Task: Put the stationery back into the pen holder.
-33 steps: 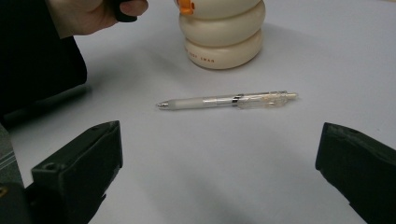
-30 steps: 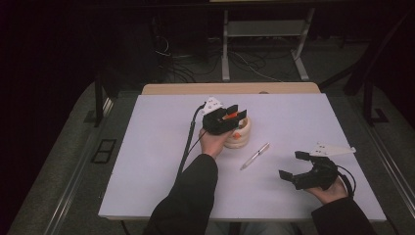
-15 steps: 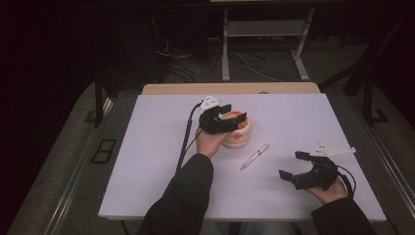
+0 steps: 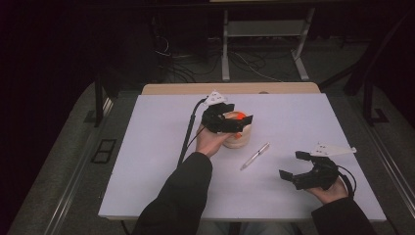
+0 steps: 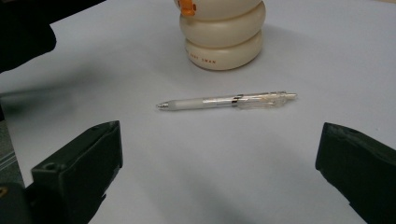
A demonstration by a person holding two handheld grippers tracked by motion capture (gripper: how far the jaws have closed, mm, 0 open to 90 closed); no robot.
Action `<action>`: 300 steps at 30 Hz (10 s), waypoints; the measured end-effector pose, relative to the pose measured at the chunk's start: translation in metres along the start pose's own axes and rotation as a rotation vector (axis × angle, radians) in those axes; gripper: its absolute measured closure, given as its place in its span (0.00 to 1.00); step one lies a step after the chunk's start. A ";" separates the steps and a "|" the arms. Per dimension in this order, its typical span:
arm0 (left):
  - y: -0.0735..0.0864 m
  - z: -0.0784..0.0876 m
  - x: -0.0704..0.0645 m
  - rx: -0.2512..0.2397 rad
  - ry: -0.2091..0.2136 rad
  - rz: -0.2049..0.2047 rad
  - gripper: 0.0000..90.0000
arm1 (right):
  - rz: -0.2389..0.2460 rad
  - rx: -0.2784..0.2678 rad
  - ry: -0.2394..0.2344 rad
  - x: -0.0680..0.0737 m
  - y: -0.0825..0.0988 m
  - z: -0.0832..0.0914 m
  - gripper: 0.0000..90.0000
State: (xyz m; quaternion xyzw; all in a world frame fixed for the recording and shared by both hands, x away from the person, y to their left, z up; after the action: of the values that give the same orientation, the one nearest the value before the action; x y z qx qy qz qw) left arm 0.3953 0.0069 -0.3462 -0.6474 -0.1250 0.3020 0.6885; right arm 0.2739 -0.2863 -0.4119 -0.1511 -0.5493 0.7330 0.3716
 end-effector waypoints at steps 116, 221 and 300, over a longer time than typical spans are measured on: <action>0.094 -0.045 -0.052 0.788 0.035 -0.117 0.53 | -0.011 0.003 0.011 -0.004 0.001 0.005 0.00; 0.072 0.036 -0.065 0.375 0.240 -0.594 0.88 | 0.052 0.056 -0.151 -0.009 -0.055 -0.001 0.00; 0.087 0.043 -0.094 0.356 0.292 -0.947 0.88 | -0.093 0.639 -0.467 -0.006 -0.063 -0.080 0.70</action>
State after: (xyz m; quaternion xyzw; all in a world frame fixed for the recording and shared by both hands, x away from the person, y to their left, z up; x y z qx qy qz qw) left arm 0.2751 -0.0140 -0.4043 -0.4282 -0.2533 -0.1191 0.8593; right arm 0.3522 -0.2281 -0.3833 0.1678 -0.3694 0.8641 0.2978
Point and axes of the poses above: each handheld gripper's, and its own axes: z roughly backward along the jaws, y roughly out of its underside, x roughly to its left, the point moved 1 cm from there along -z, roughly forward along the jaws, and after that the axes turned 12 degrees about -x, right-handed, at the moved point
